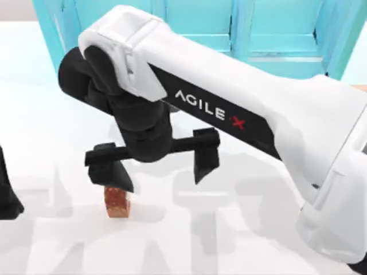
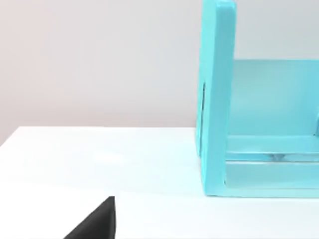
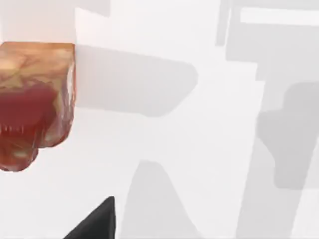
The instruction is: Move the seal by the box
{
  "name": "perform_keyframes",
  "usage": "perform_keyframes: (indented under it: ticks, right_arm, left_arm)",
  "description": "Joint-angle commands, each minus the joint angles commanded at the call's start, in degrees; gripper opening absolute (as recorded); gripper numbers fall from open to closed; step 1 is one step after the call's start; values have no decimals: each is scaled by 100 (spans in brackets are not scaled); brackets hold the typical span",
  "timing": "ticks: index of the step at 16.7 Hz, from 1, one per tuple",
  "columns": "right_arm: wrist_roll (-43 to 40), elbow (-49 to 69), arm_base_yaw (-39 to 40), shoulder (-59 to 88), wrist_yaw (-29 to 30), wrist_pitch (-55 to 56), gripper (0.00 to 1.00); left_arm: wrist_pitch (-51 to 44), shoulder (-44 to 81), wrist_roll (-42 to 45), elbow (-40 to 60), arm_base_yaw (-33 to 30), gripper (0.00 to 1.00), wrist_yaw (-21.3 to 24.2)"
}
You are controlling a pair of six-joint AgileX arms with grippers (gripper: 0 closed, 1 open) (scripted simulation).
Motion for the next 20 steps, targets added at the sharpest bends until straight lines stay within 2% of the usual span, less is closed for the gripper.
perform_keyframes:
  ticks: [4,8,20]
  right_arm:
    - [566,2104,423,1086,355,-501,100]
    - [945,3413,670,1659,628,-653,100]
    - [1020,4172,700,2183,711,-669,100]
  left_arm:
    - [0,0,0,0,0,100,0]
    - [0,0,0,0,0,100,0]
    - [0,0,0,0,0,100,0]
